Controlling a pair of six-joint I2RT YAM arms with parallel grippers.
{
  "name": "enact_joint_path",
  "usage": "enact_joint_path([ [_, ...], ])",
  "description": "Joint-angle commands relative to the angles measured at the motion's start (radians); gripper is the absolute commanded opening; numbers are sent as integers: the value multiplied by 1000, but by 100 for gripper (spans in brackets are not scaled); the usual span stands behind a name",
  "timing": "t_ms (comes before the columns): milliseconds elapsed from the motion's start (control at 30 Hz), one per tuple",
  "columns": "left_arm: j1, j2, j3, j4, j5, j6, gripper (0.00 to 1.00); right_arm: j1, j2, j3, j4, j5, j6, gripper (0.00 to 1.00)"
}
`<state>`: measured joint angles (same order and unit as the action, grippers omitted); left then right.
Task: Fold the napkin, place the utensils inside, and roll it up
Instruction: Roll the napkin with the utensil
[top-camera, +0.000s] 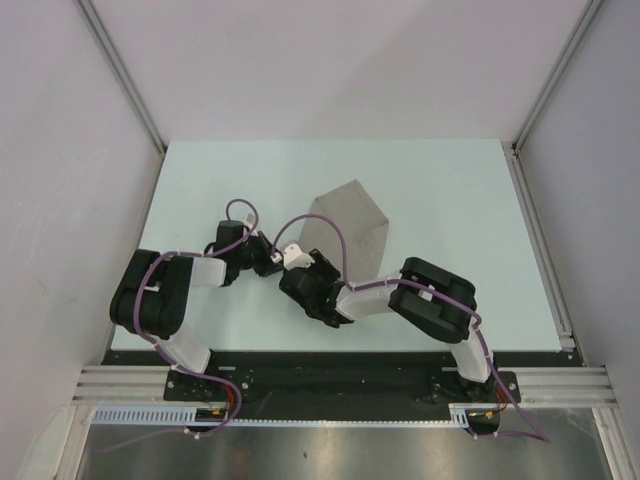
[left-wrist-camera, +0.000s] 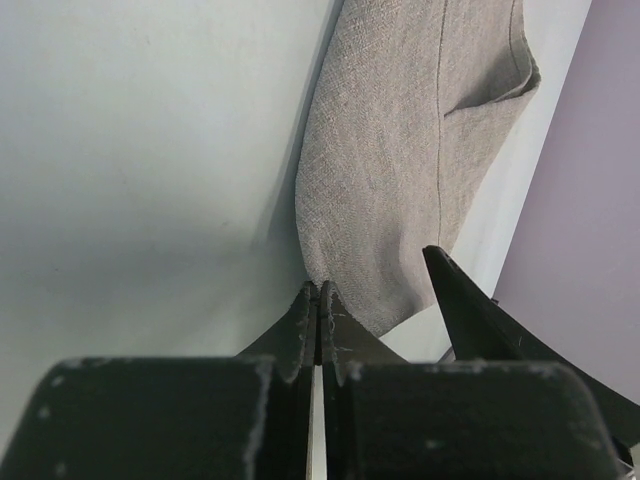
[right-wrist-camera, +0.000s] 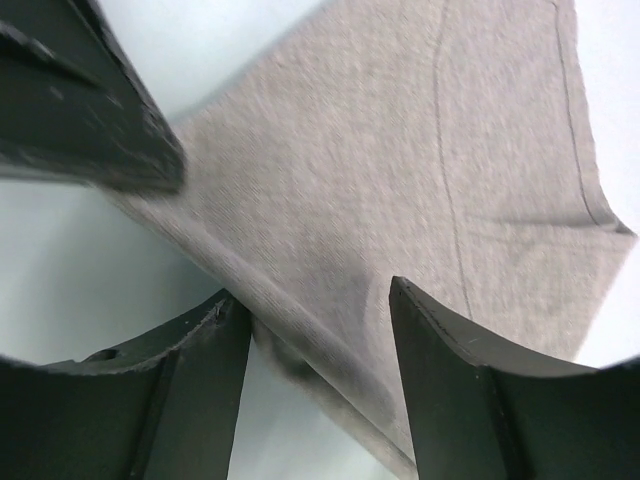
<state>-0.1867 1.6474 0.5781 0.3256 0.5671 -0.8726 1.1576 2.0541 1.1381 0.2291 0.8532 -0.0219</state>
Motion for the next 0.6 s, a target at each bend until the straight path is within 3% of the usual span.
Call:
enact_joint_path([
  [0, 15, -6, 16, 3, 24, 9, 0, -1, -58, -73, -45, 82, 49, 60],
  [100, 16, -6, 17, 4, 20, 9, 0, -1, -64, -103, -42, 80, 57, 59],
  [200, 16, -3, 16, 6, 24, 11, 0, -2, -60, -118, -21, 58, 43, 41],
  [367, 16, -3, 26, -13, 19, 41, 0, -15, -67, -152, 70, -74, -55, 26],
  [400, 16, -3, 31, -23, 20, 47, 6, -19, -74, -156, 78, -124, -85, 16],
  [467, 18, -12, 31, -26, 20, 52, 20, -30, -93, -164, 70, -173, -107, 8],
  [500, 23, -18, 23, -19, 17, 52, 38, -38, -100, -163, 56, -236, -116, 2],
  [567, 32, -52, 17, -20, -7, 53, 54, -64, -124, -147, -16, -336, -115, 0],
])
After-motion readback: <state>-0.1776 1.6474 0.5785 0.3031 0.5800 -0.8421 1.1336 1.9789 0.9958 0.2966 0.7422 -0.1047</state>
